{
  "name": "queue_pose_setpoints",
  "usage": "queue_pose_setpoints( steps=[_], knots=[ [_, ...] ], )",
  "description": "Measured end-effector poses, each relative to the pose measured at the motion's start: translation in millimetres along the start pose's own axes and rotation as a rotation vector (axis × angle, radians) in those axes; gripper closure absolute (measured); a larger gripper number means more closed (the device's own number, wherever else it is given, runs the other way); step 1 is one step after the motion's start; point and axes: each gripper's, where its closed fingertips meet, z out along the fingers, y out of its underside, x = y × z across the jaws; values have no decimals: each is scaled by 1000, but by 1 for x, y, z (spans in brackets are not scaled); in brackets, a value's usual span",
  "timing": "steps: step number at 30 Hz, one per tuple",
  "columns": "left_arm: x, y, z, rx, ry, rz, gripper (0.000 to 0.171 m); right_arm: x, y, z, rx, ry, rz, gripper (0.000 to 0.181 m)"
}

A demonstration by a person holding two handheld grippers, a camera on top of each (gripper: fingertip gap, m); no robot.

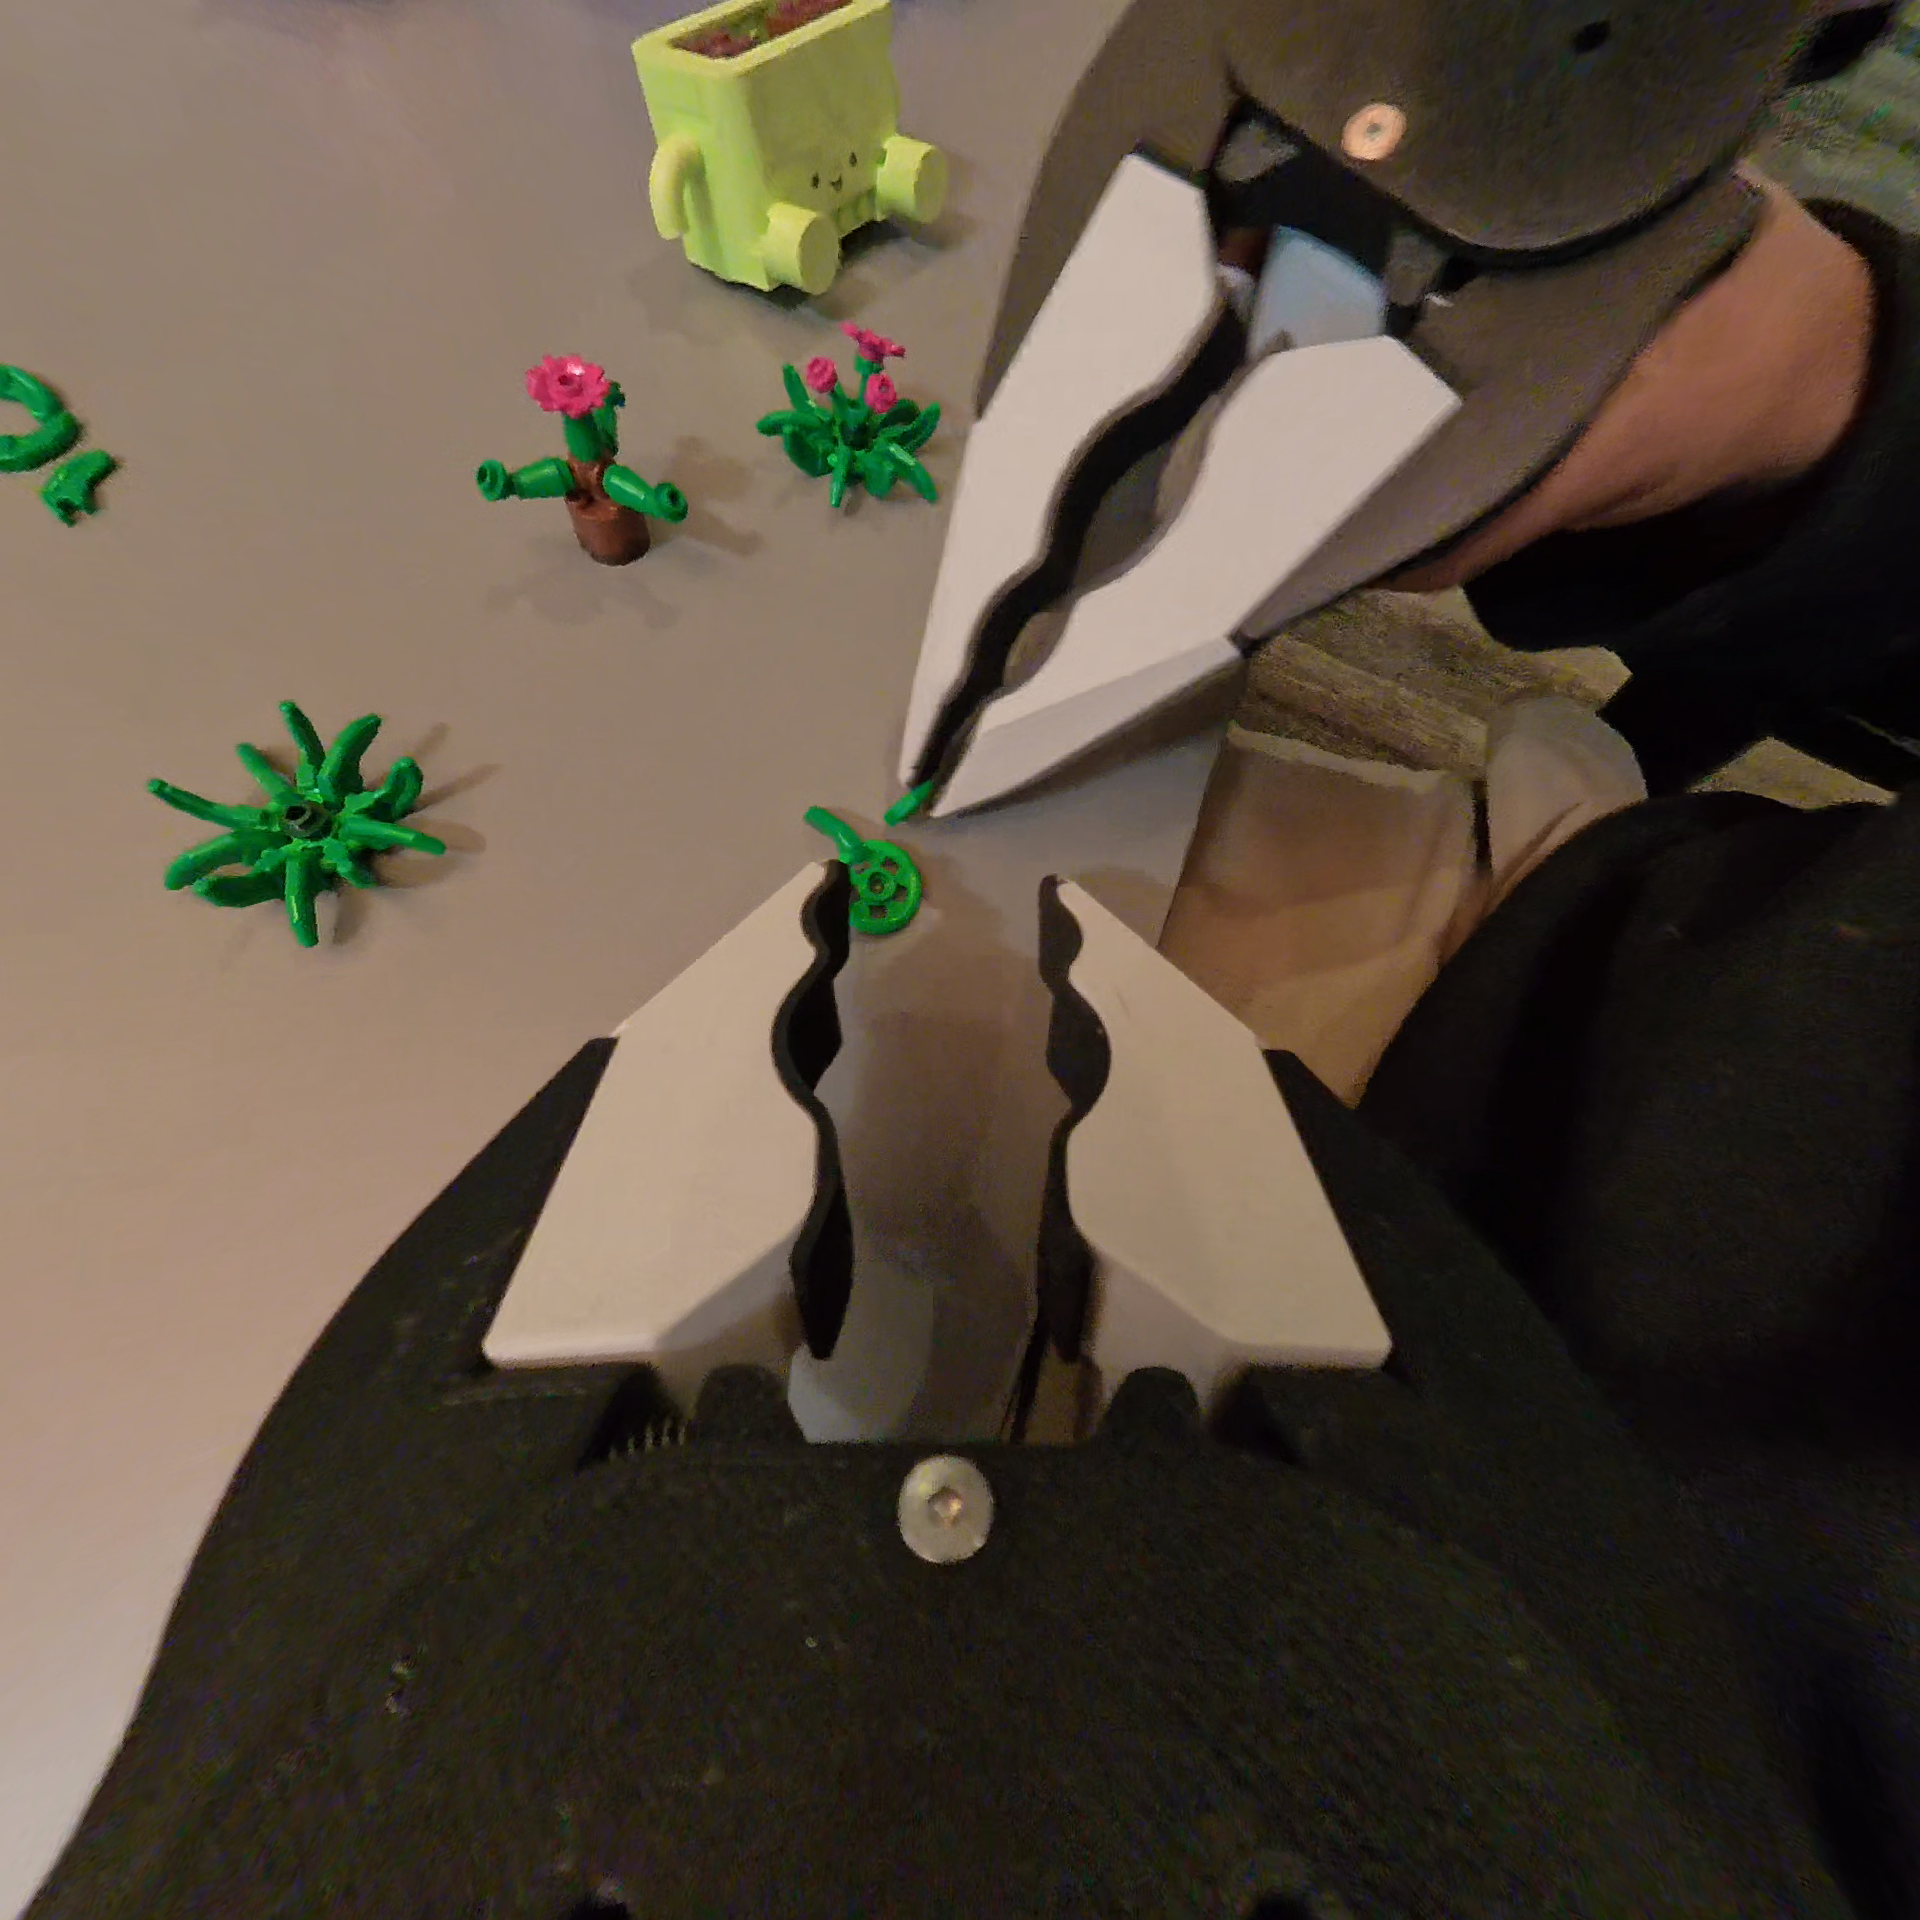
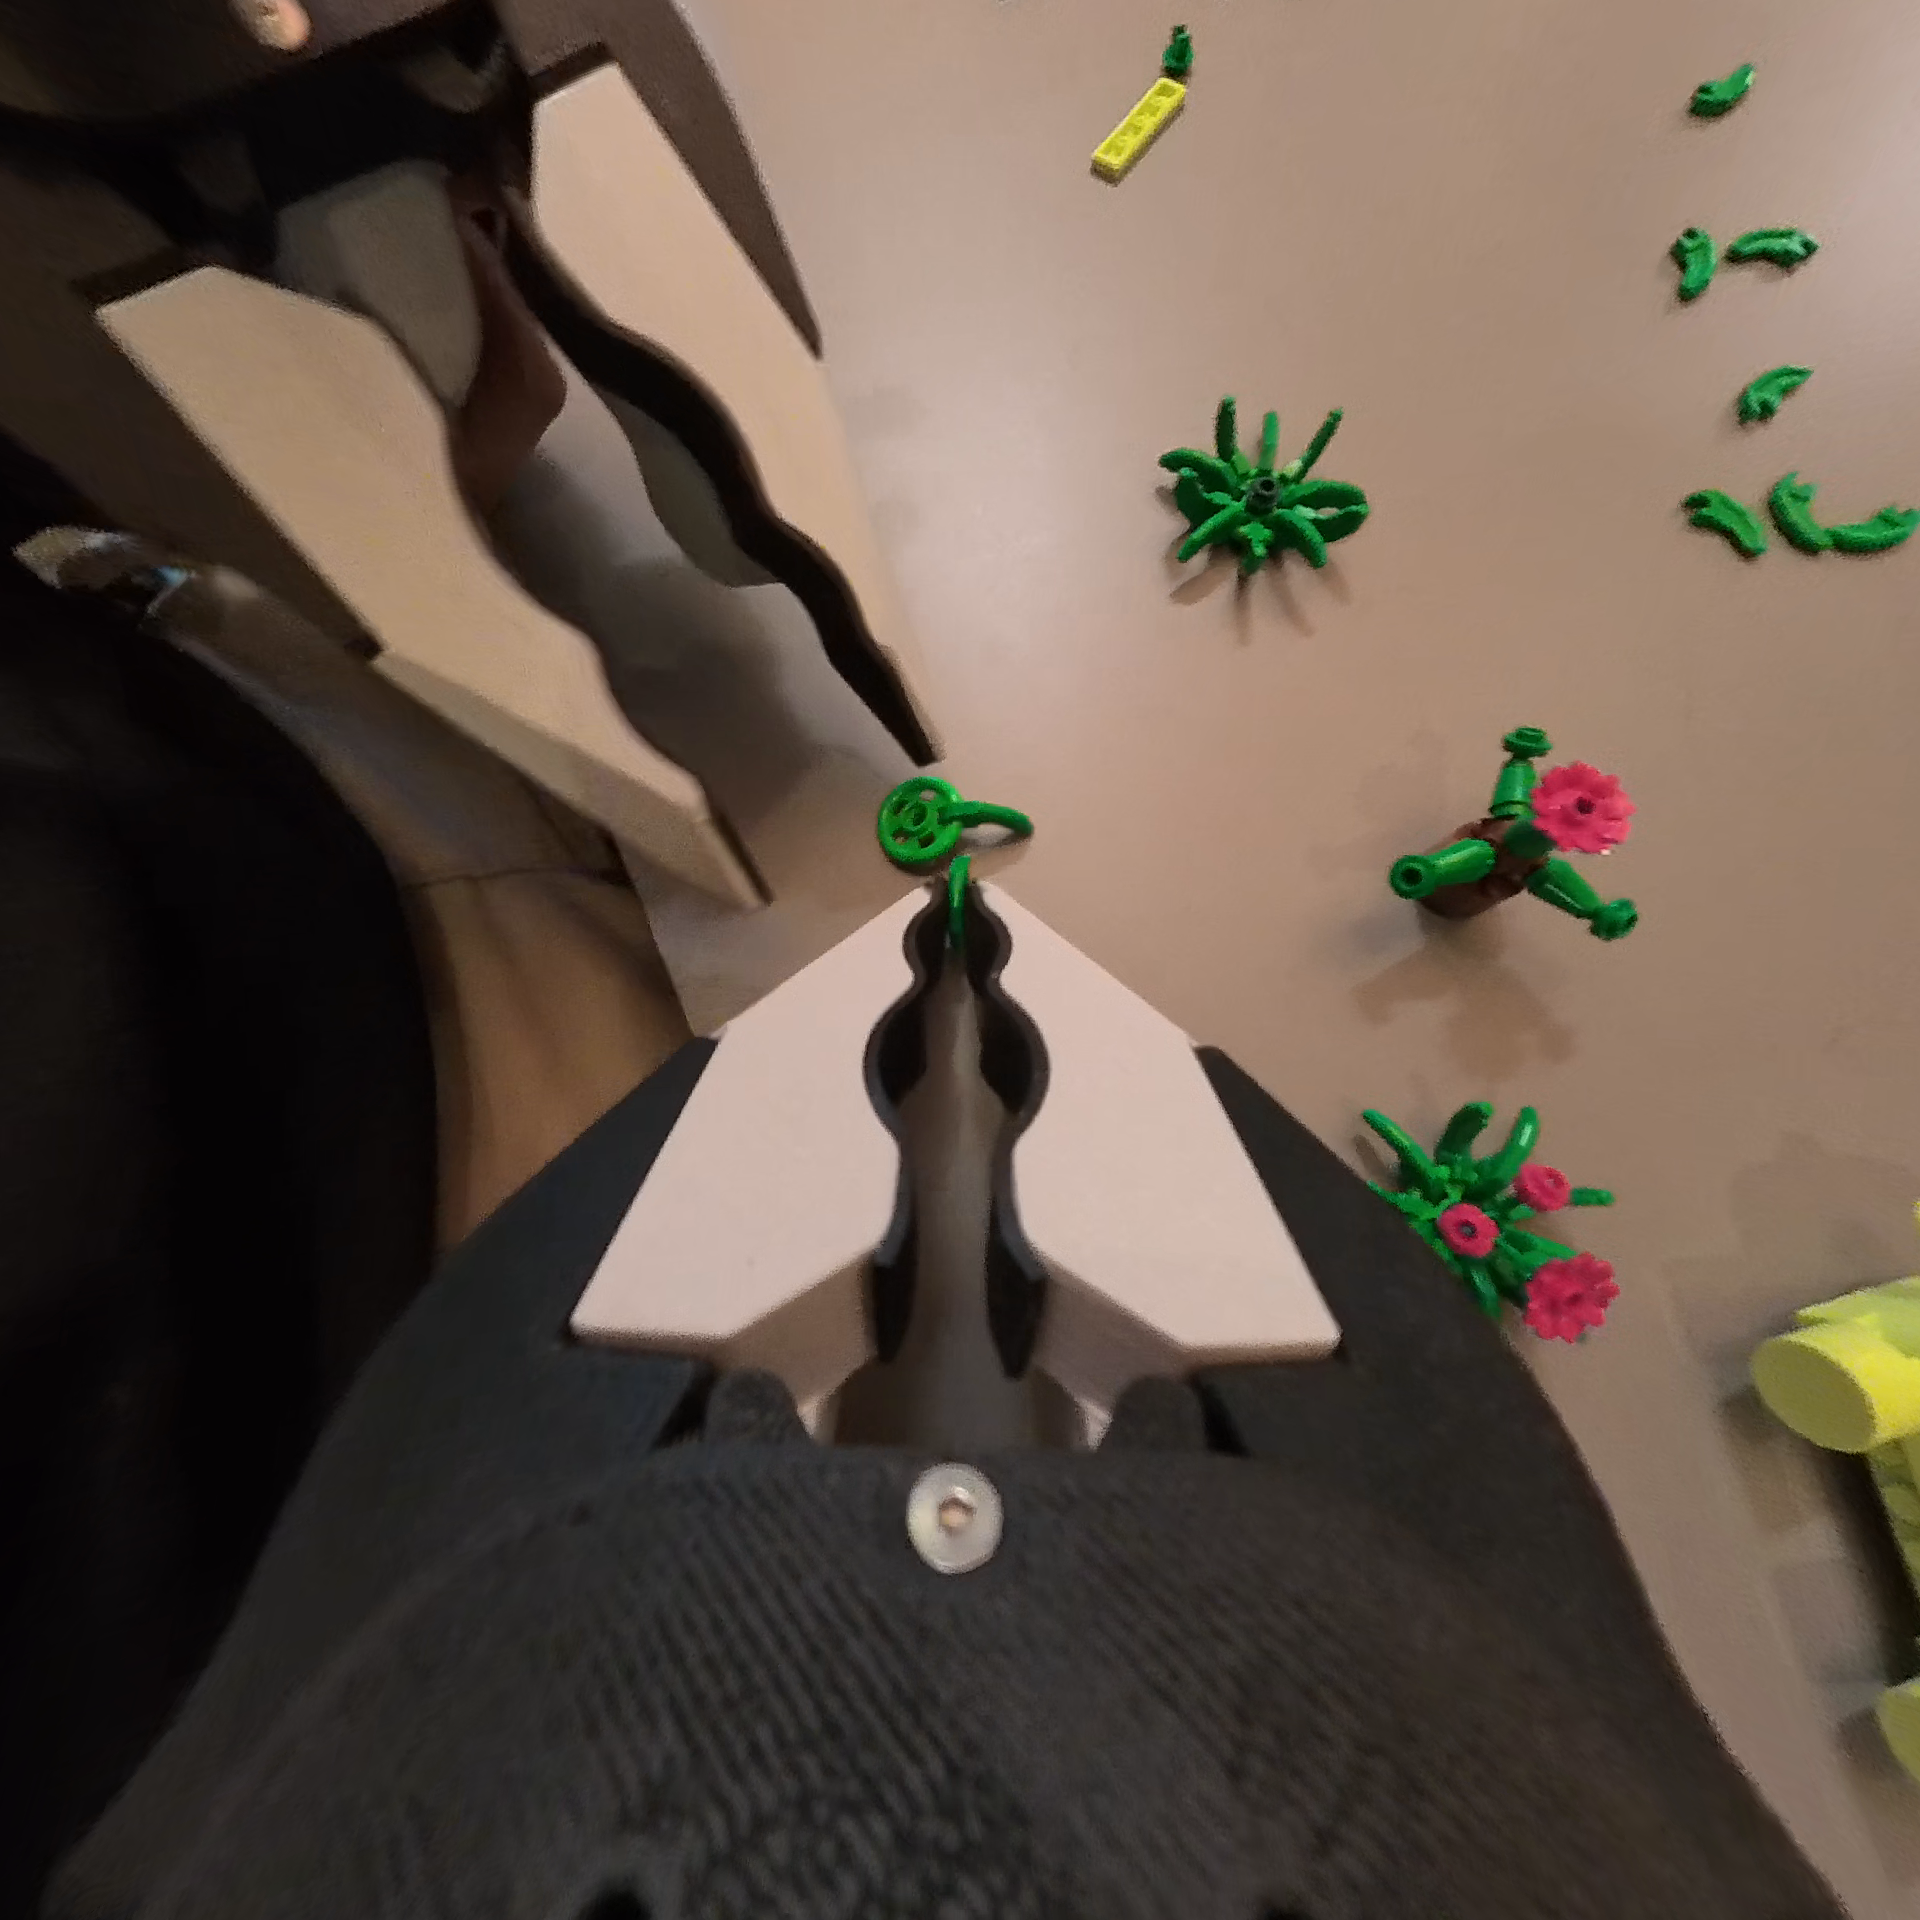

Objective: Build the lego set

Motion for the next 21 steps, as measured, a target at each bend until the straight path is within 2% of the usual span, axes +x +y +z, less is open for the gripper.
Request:
queue_pose_setpoints(
  steps=[2, 6, 9, 16, 21],
  knots=[
    [-11, -1, 0, 9, -31, -90, 148, -3, 1, 0, -20, 13, -71, 181],
    [-25, -3, -5, 49, 21, -306, 163, -1, 3, 1, -77, 79, -229, 181],
    [-31, 6, -2, -17, -18, -304, 162, 0, 2, 2, -100, 101, -290, 181],
    [-27, 3, 7, -50, -24, -267, 152, -3, -3, -1, -103, 86, -355, 181],
    [-26, 2, 9, -54, -13, -272, 156, -2, 3, 2, -129, 73, -351, 181]
  ],
)
